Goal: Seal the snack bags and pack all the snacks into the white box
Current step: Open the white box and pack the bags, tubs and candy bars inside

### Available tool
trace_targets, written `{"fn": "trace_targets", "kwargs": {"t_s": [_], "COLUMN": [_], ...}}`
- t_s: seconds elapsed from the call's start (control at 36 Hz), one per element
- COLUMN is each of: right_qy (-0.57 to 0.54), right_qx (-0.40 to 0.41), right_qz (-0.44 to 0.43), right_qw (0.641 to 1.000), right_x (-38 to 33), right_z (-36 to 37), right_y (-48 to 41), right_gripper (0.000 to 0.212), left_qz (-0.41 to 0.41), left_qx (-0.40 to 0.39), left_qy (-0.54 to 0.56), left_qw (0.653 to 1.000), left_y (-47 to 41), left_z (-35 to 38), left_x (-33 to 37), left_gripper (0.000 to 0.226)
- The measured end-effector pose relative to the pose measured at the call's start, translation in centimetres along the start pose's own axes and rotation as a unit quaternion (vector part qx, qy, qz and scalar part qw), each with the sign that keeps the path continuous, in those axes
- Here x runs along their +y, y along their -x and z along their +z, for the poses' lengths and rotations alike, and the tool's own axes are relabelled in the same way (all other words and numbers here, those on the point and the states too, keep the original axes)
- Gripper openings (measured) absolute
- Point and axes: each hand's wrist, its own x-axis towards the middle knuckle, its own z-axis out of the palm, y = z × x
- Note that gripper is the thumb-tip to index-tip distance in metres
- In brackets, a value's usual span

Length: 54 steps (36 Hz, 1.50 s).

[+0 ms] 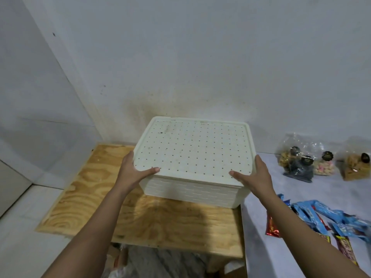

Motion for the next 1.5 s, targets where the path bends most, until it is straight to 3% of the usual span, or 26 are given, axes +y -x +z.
{"fn": "trace_targets", "kwargs": {"t_s": [0.11, 0.22, 0.39, 0.5, 0.78, 0.92, 1.06, 1.19, 1.36, 1.5], "right_qy": [-0.005, 0.000, -0.003, 0.003, 0.055, 0.107, 0.139, 0.179, 0.200, 0.225], "right_qx": [0.000, -0.004, -0.014, -0.054, -0.203, -0.257, -0.290, -0.299, -0.300, -0.279], "right_qz": [-0.004, -0.008, -0.062, -0.109, -0.196, -0.181, -0.154, -0.088, 0.001, 0.033], "right_qw": [1.000, 1.000, 0.998, 0.993, 0.958, 0.943, 0.934, 0.933, 0.933, 0.933], "right_x": [-0.7, -0.9, -3.5, -7.0, -18.7, -22.2, -22.6, -20.1, -16.1, -14.0], "right_z": [-0.6, -1.2, -1.4, 0.4, 13.4, 23.2, 31.4, 36.4, 38.3, 38.9], "right_y": [0.5, 0.8, 1.7, 2.4, 4.5, 6.1, 7.2, 7.2, 6.3, 5.0], "right_gripper": [0.087, 0.116, 0.112, 0.112, 0.106, 0.110, 0.105, 0.104, 0.109, 0.111], "left_qz": [0.014, 0.017, 0.025, 0.006, -0.078, -0.117, -0.168, -0.178, -0.186, -0.166], "left_qx": [0.021, 0.031, 0.067, 0.131, 0.242, 0.269, 0.256, 0.221, 0.131, 0.107], "left_qy": [0.003, 0.018, 0.033, 0.020, 0.010, -0.002, 0.000, -0.011, -0.033, -0.008], "left_qw": [1.000, 0.999, 0.997, 0.991, 0.967, 0.956, 0.952, 0.959, 0.973, 0.980], "left_y": [0.4, 1.2, 3.5, 5.7, 11.1, 11.6, 10.9, 9.4, 6.9, 4.8], "left_z": [-0.2, -0.8, -3.7, -7.1, -19.3, -24.9, -28.2, -27.7, -24.9, -22.7], "left_x": [0.6, 0.9, 1.3, 0.4, -7.7, -14.6, -22.0, -27.0, -32.2, -32.8], "left_gripper": [0.111, 0.116, 0.113, 0.111, 0.117, 0.102, 0.118, 0.110, 0.084, 0.101]}}
